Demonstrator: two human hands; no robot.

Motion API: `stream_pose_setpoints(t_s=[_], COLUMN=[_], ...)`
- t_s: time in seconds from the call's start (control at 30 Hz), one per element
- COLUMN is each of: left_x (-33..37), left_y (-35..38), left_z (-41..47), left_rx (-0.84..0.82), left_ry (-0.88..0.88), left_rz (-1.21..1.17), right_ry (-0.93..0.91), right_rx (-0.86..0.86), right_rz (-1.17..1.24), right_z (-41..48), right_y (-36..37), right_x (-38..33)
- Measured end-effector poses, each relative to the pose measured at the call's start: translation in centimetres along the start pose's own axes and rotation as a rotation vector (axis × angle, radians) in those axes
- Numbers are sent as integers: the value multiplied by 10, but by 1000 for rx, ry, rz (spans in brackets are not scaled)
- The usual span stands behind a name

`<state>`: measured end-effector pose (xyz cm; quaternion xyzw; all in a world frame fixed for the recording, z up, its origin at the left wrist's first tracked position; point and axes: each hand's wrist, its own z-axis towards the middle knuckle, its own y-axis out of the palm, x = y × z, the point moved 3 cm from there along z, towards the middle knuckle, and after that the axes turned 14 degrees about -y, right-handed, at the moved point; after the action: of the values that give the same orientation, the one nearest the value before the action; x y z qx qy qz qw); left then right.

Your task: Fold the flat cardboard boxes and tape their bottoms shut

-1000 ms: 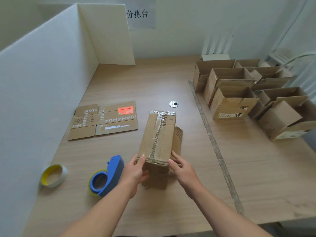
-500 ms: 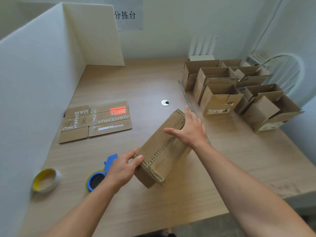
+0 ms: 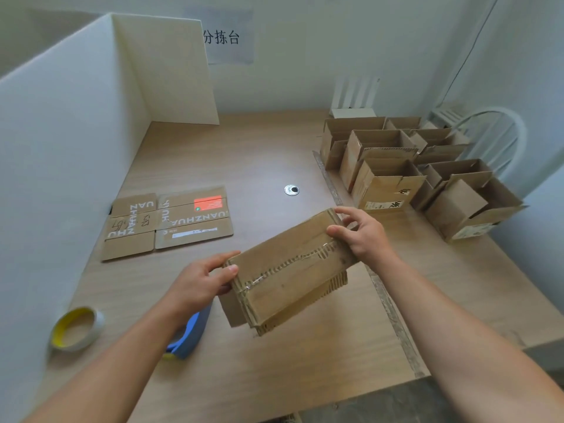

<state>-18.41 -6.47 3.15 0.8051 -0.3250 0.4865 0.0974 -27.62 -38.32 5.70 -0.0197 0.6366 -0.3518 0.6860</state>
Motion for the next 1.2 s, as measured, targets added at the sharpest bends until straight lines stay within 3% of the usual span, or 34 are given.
stream_pose_setpoints(t_s=[0.2, 0.3, 0.4, 0.5, 0.63, 0.77, 0.93, 1.1, 1.2], left_x=[10, 7, -1, -12, -25, -50, -75, -63, -59], left_y=[4, 15, 19, 19, 18, 23, 22, 12, 8], left_z=[-1, 0, 9, 15, 17, 11, 4, 1, 4], left_rx=[188, 203, 264, 319, 240, 161, 69, 310, 338], left_ry=[197, 228, 173, 104, 53, -8, -81, -6, 60], left_rz=[121, -5, -144, -79, -78, -121, -96, -57, 247], right_ry=[330, 466, 488, 473, 412, 510, 572, 276, 196], right_rx=[47, 51, 48, 8, 25, 127, 112, 95, -5], right_rz=[417, 492, 430, 431, 503, 578, 421, 18, -44], right_z=[-16, -32, -45, -57, -72, -89, -114, -126, -119], right_y=[5, 12, 16, 21, 25, 29, 40, 36, 36], right_x=[12, 16, 28, 32, 36, 45, 54, 57, 48])
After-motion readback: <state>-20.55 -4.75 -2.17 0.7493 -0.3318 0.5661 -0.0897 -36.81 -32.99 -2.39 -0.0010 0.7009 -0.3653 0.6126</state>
